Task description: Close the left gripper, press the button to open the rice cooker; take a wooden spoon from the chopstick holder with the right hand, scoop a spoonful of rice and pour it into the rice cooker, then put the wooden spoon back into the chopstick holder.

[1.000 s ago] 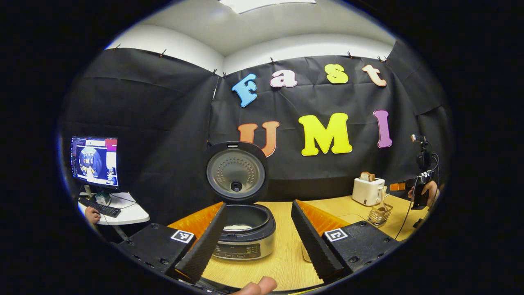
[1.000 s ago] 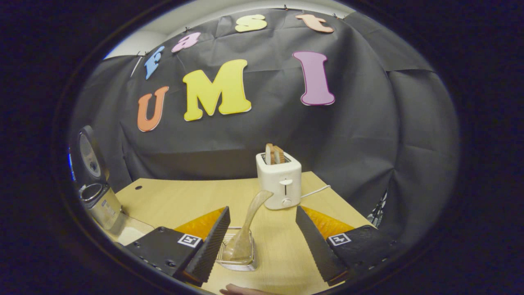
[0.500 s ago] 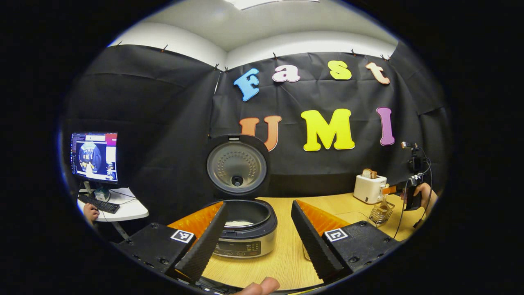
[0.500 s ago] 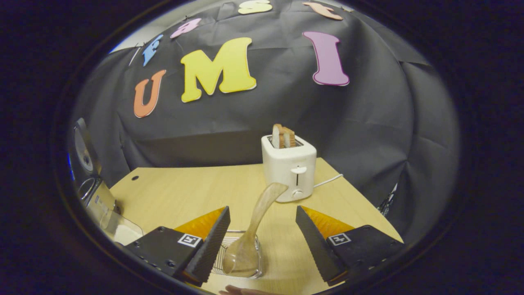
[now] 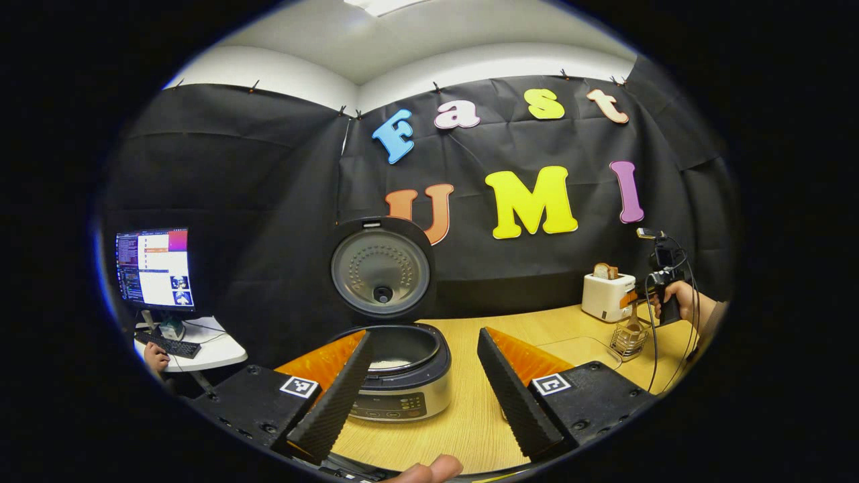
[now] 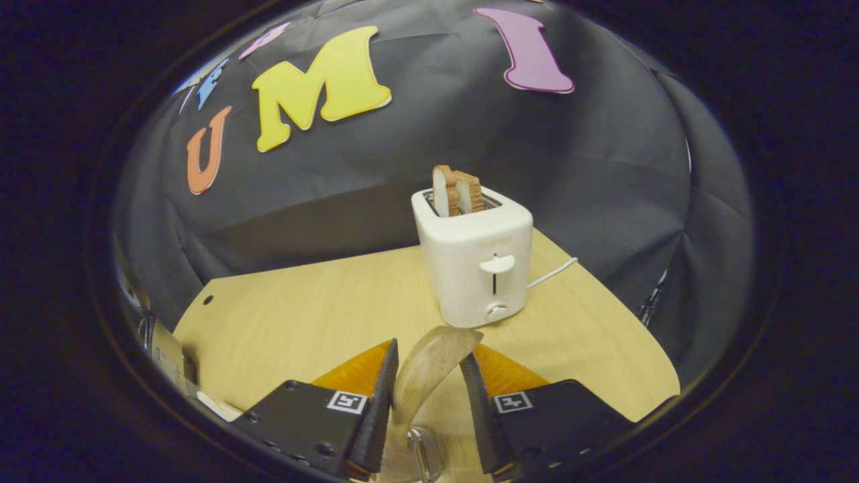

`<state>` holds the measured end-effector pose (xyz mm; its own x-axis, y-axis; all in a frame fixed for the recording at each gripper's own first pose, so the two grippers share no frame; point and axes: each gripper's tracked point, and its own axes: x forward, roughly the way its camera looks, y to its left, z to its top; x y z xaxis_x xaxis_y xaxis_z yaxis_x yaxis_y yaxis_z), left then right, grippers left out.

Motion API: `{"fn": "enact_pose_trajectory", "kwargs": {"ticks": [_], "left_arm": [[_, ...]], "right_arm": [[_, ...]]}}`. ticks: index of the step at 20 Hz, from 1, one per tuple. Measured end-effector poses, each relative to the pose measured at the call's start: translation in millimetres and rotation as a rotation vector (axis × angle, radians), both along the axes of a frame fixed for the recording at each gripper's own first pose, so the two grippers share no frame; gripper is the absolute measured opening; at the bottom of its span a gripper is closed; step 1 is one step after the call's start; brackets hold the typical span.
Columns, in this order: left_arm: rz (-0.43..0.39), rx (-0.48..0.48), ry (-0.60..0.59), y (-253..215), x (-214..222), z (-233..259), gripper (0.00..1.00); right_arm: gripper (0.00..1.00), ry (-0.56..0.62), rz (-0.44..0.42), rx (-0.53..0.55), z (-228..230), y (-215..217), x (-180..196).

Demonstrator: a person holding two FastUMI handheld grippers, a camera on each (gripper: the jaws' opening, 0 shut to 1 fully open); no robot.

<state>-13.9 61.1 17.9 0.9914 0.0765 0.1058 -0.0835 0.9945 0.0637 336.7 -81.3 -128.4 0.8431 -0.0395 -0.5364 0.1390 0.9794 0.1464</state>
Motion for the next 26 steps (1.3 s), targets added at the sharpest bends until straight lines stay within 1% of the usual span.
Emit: {"fn": "enact_pose_trajectory", "kwargs": {"ticks": [1, 2, 4, 5, 6, 7, 8, 9, 11, 12, 13, 16, 18, 20, 22, 26], "left_arm": [[0.0, -0.003, -0.001, -0.1, 0.5, 0.8, 1.0], [-0.001, -0.005, 0.0, 0.2, 0.5, 0.2, 0.99], [-0.002, -0.002, 0.005, 0.9, 0.7, -2.3, 0.99], [0.004, 0.0, 0.01, 2.9, 1.0, -2.8, 0.99], [0.012, -0.003, 0.014, 6.3, 1.1, -3.4, 0.94], [0.014, -0.008, 0.015, 8.3, 1.2, -4.0, 0.94], [0.015, -0.013, 0.018, 8.4, 1.7, -4.4, 0.99], [0.014, -0.019, 0.02, 8.7, 1.3, -5.0, 0.99], [0.009, -0.023, 0.018, 8.6, -0.4, -3.1, 0.99], [0.01, -0.021, 0.017, 9.3, -1.9, -2.7, 0.99], [0.011, -0.019, 0.014, 10.2, -3.7, -1.7, 0.99], [0.004, -0.022, 0.015, 12.2, -5.7, -1.3, 0.99], [0.025, -0.035, 0.009, 19.5, -7.7, 0.4, 0.99], [0.019, -0.049, 0.007, 19.6, -7.8, 1.6, 0.99], [0.001, -0.059, 0.007, 16.4, -8.8, 1.8, 0.99], [-0.008, -0.039, 0.006, 13.3, -10.1, 2.7, 1.0]], "right_arm": [[0.53, 0.002, 0.016, 0.009, -0.1, 3.4, 0.7], [0.34, 0.004, 0.012, 0.015, 1.4, 5.3, -0.1], [0.29, -0.014, 0.016, 0.013, 10.8, 8.7, -6.5], [0.29, -0.018, 0.026, 0.008, 15.8, 11.2, -11.0], [0.25, -0.025, 0.044, 0.008, 21.6, 18.0, -17.9], [0.25, -0.032, 0.069, -0.009, 27.6, 24.7, -24.1], [0.23, -0.038, 0.089, -0.029, 33.7, 31.9, -32.0], [0.2, -0.049, 0.101, -0.066, 39.2, 37.1, -39.0], [0.2, -0.086, 0.117, -0.145, 56.0, 48.2, -51.5], [0.22, -0.105, 0.125, -0.185, 64.4, 54.7, -57.4], [0.2, -0.125, 0.124, -0.225, 74.5, 58.1, -61.3], [0.2, -0.178, 0.121, -0.318, 107.5, 72.0, -75.3], [0.2, -0.211, 0.115, -0.384, 129.2, 83.9, -85.9], [0.2, -0.258, 0.124, -0.402, 151.1, 103.0, -95.8], [0.2, -0.302, 0.146, -0.384, 168.4, 128.0, -108.5], [0.19, -0.349, 0.2, -0.349, 180.1, 184.3, -128.0]]}}
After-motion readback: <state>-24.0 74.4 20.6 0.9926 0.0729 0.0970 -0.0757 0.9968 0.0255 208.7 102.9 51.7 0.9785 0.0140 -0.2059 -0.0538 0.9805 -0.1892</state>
